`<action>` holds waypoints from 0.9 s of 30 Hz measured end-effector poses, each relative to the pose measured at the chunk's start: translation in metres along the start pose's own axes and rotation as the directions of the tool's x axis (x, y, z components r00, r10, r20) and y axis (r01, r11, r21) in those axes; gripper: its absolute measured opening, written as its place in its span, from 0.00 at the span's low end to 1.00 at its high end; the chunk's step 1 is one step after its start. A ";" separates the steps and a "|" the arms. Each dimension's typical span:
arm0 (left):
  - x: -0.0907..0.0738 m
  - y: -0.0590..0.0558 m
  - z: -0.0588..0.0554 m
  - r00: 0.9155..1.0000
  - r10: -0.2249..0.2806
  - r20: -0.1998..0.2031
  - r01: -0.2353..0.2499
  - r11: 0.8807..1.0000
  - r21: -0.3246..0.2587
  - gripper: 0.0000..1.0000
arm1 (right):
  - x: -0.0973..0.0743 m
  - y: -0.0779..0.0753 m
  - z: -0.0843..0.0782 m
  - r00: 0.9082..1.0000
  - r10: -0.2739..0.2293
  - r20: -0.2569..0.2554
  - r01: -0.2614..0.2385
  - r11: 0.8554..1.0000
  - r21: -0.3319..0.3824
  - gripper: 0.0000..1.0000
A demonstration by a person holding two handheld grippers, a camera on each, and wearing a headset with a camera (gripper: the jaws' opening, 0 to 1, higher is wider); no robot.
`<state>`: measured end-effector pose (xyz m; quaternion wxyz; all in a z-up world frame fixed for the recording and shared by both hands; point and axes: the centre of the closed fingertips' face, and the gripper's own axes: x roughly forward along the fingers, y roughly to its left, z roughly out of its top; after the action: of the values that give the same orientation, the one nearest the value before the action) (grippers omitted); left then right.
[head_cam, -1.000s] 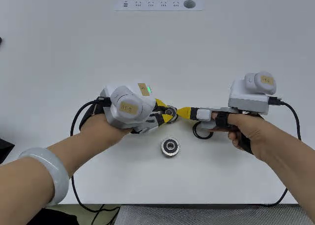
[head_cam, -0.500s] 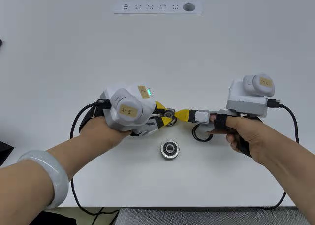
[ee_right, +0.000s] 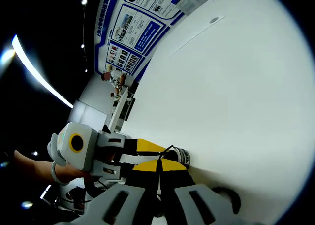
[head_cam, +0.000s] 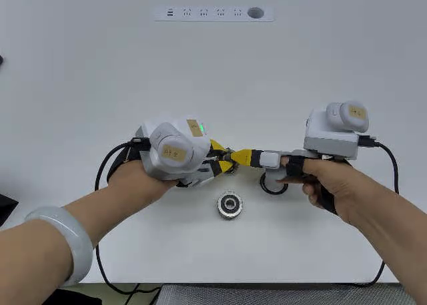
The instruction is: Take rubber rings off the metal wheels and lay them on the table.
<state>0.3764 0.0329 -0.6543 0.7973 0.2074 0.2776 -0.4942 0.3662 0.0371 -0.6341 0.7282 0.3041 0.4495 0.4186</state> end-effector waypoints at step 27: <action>-0.007 0.002 0.007 0.999 0.002 0.042 -0.002 1.000 0.011 0.19 | -0.004 -0.010 0.004 0.998 -0.046 0.042 0.045 0.999 0.020 0.01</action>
<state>0.3778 0.0345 -0.6446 0.8022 0.2017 0.2578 -0.4993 0.3719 0.0285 -0.6396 0.7440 0.3099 0.4446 0.3910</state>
